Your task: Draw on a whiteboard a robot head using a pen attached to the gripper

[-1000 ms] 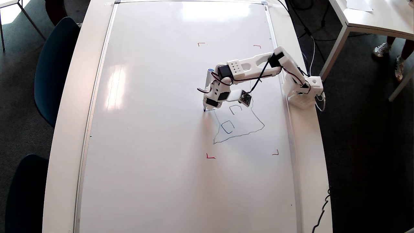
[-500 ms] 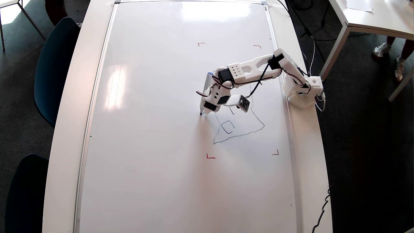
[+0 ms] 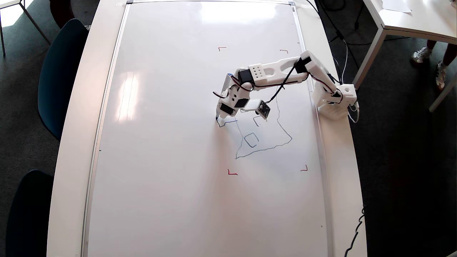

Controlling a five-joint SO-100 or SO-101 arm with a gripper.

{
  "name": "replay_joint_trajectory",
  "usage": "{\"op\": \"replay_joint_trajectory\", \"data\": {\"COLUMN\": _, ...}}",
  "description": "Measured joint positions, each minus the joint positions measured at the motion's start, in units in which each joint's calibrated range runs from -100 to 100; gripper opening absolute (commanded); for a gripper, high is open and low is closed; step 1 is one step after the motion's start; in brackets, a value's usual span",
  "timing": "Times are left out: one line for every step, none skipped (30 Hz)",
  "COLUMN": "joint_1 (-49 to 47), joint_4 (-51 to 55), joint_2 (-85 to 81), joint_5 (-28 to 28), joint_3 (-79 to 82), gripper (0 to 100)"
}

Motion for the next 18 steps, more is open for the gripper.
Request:
{"op": "replay_joint_trajectory", "data": {"joint_1": 0.2, "joint_4": -0.1, "joint_2": 0.0, "joint_5": 0.6, "joint_3": 0.3, "gripper": 1}}
{"op": "replay_joint_trajectory", "data": {"joint_1": 0.4, "joint_4": -0.2, "joint_2": 0.0, "joint_5": 1.1, "joint_3": 0.4, "gripper": 1}}
{"op": "replay_joint_trajectory", "data": {"joint_1": 0.4, "joint_4": -0.2, "joint_2": 0.0, "joint_5": 1.3, "joint_3": 0.5, "gripper": 1}}
{"op": "replay_joint_trajectory", "data": {"joint_1": 0.5, "joint_4": 0.6, "joint_2": -0.1, "joint_5": 1.5, "joint_3": 0.8, "gripper": 1}}
{"op": "replay_joint_trajectory", "data": {"joint_1": 0.5, "joint_4": 0.9, "joint_2": -0.1, "joint_5": 1.7, "joint_3": 1.1, "gripper": 1}}
{"op": "replay_joint_trajectory", "data": {"joint_1": 0.5, "joint_4": 1.5, "joint_2": -0.8, "joint_5": 2.1, "joint_3": 1.9, "gripper": 1}}
{"op": "replay_joint_trajectory", "data": {"joint_1": 0.5, "joint_4": 1.7, "joint_2": -1.4, "joint_5": 2.4, "joint_3": 3.1, "gripper": 1}}
{"op": "replay_joint_trajectory", "data": {"joint_1": 0.5, "joint_4": 1.8, "joint_2": -2.0, "joint_5": 2.5, "joint_3": 4.0, "gripper": 1}}
{"op": "replay_joint_trajectory", "data": {"joint_1": 0.6, "joint_4": 1.8, "joint_2": -3.1, "joint_5": 2.6, "joint_3": 5.9, "gripper": 1}}
{"op": "replay_joint_trajectory", "data": {"joint_1": 0.6, "joint_4": 1.8, "joint_2": -3.5, "joint_5": 2.8, "joint_3": 6.5, "gripper": 1}}
{"op": "replay_joint_trajectory", "data": {"joint_1": 0.6, "joint_4": 1.8, "joint_2": -4.2, "joint_5": 2.8, "joint_3": 7.7, "gripper": 1}}
{"op": "replay_joint_trajectory", "data": {"joint_1": 0.6, "joint_4": 1.9, "joint_2": -4.8, "joint_5": 2.8, "joint_3": 8.7, "gripper": 1}}
{"op": "replay_joint_trajectory", "data": {"joint_1": 0.3, "joint_4": 1.9, "joint_2": -5.6, "joint_5": 2.8, "joint_3": 10.0, "gripper": 1}}
{"op": "replay_joint_trajectory", "data": {"joint_1": 0.1, "joint_4": 1.9, "joint_2": -5.9, "joint_5": 2.8, "joint_3": 10.3, "gripper": 1}}
{"op": "replay_joint_trajectory", "data": {"joint_1": 0.1, "joint_4": 1.9, "joint_2": -6.3, "joint_5": 2.8, "joint_3": 11.0, "gripper": 1}}
{"op": "replay_joint_trajectory", "data": {"joint_1": -0.1, "joint_4": 1.9, "joint_2": -6.6, "joint_5": 2.8, "joint_3": 11.2, "gripper": 1}}
{"op": "replay_joint_trajectory", "data": {"joint_1": -0.4, "joint_4": 1.9, "joint_2": -6.7, "joint_5": 2.8, "joint_3": 11.3, "gripper": 1}}
{"op": "replay_joint_trajectory", "data": {"joint_1": -0.7, "joint_4": 1.9, "joint_2": -6.7, "joint_5": 2.8, "joint_3": 11.3, "gripper": 1}}
